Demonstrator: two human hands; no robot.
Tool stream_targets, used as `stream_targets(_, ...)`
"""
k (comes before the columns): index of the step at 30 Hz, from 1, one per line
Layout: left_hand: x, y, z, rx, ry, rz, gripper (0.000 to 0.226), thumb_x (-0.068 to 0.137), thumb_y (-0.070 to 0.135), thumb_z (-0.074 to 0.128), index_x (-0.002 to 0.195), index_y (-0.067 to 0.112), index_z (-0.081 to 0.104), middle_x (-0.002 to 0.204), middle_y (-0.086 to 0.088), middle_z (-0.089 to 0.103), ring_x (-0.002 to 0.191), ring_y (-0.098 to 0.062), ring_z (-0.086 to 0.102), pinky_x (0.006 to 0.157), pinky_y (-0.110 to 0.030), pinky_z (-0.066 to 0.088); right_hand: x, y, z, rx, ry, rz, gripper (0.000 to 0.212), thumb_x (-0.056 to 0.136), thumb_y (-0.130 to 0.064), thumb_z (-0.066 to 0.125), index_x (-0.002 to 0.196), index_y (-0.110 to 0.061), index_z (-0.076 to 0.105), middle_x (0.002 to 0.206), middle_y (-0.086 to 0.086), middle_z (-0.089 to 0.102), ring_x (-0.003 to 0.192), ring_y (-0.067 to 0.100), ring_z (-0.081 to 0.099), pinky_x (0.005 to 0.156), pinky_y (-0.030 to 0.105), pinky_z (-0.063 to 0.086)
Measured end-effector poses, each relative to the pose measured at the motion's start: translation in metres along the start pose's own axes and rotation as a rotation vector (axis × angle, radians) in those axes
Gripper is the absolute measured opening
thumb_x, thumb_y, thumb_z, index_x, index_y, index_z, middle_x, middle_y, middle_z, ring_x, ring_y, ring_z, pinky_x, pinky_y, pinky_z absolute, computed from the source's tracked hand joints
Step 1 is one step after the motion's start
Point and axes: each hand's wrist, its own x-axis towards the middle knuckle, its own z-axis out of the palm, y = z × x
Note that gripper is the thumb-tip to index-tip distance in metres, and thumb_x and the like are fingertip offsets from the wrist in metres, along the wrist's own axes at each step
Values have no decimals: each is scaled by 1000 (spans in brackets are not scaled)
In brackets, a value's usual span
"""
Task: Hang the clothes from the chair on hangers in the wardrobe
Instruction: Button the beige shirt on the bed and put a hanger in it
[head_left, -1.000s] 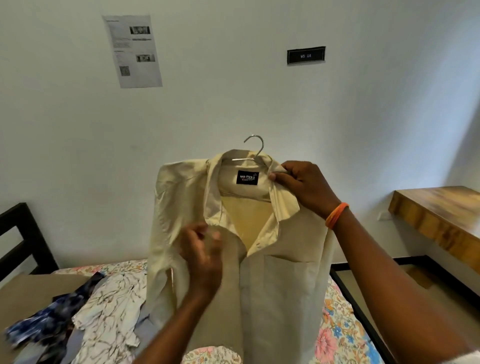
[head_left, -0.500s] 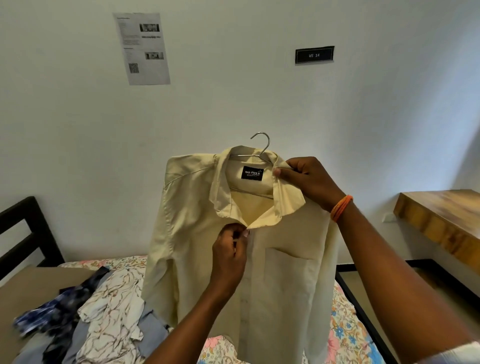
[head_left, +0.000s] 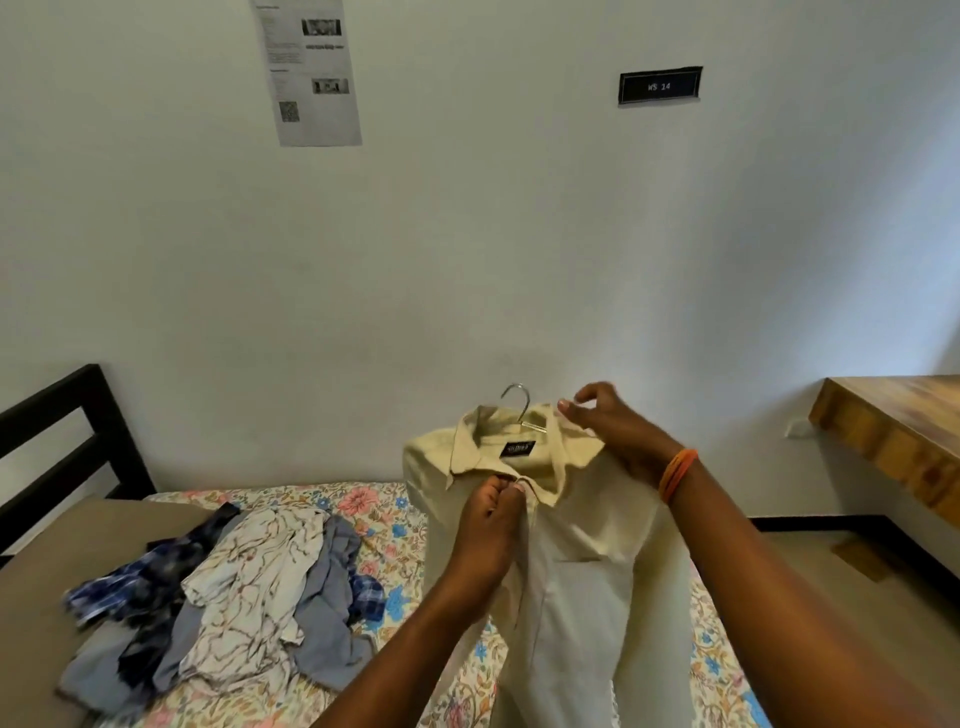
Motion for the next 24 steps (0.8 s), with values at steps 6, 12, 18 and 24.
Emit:
stream_targets(6,-1,-6,-17,67,188,-82,24,85,32,51,66,19,44,55,11,41,59,-13,37,57,-32,31,-49,33,35,203,-354,-102,24,79,-25,73,88,-9,56,87,-5,60,79,5,60,71,18,48)
stream_targets(12,-5,0,-21,124,25,-11,28,78,47,56,75,20,62,74,1,62,74,-15,58,66,-35,47,-54,35,47,-248,-117,-217,23,62,-37,92,75,-25,78,120,-8,54,108,2,56,91,24,49)
stream_targets(18,-10,8,-24,10,-8,-17,15,99,20,57,88,16,66,81,-3,69,78,-17,67,66,-33,54,-58,40,51,-170,-96,-286,31,66,-44,82,81,-17,81,124,-12,52,103,-7,54,89,26,50)
stream_targets(24,-14,8,-24,-52,48,-92,20,103,18,48,99,8,65,81,-11,66,70,-21,63,59,-31,56,-57,38,56,-211,-97,-331,30,81,-45,71,90,-18,80,123,-23,51,111,0,55,93,35,54)
